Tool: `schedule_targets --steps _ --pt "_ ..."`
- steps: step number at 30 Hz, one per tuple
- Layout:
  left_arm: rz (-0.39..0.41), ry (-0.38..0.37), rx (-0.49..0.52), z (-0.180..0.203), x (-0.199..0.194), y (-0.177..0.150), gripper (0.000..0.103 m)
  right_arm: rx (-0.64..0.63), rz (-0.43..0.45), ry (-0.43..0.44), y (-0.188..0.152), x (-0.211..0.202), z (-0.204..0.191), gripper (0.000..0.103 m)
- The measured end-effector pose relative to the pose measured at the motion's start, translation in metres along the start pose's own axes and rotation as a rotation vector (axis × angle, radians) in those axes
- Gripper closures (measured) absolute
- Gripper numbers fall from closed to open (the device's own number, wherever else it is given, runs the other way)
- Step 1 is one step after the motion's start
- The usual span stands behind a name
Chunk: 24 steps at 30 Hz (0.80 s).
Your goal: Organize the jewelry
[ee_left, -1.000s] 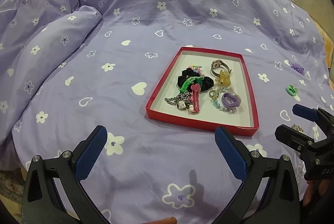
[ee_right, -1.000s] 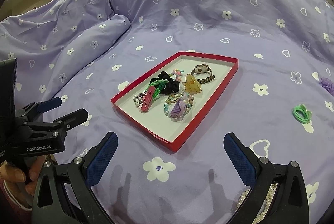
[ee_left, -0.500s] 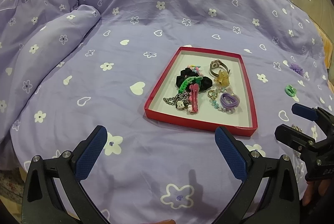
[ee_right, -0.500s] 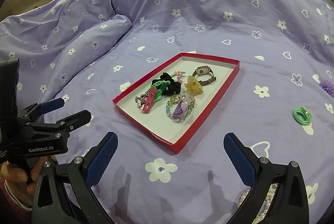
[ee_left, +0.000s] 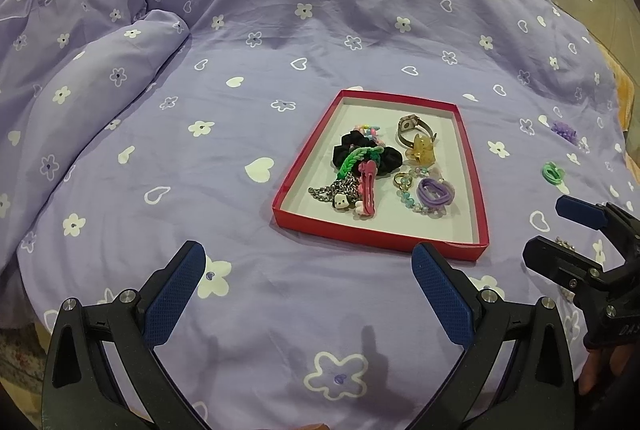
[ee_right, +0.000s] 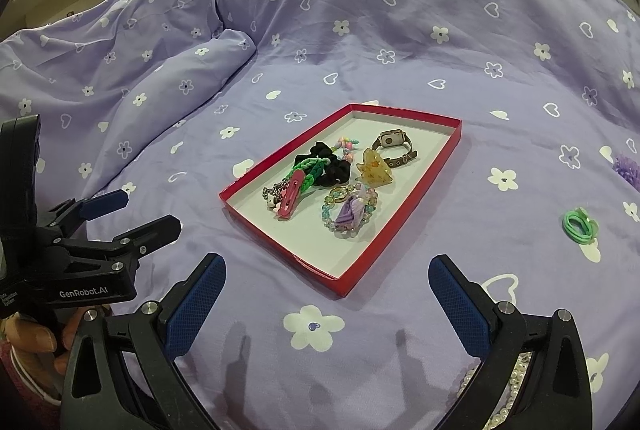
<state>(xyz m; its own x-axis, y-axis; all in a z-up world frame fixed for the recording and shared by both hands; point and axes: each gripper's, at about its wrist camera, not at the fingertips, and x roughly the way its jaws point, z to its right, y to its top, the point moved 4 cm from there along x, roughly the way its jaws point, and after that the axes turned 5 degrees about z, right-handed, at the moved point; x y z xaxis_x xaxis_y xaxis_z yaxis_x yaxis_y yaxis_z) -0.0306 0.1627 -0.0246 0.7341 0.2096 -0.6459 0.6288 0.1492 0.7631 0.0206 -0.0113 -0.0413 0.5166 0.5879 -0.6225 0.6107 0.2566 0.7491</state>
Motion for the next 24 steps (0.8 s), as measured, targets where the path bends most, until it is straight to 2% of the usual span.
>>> schedule_targets --steps 24 --pt "-0.001 -0.004 0.001 0.0017 -0.0008 -0.0024 0.000 -0.003 0.007 0.004 0.0023 -0.0035 -0.0028 0.001"
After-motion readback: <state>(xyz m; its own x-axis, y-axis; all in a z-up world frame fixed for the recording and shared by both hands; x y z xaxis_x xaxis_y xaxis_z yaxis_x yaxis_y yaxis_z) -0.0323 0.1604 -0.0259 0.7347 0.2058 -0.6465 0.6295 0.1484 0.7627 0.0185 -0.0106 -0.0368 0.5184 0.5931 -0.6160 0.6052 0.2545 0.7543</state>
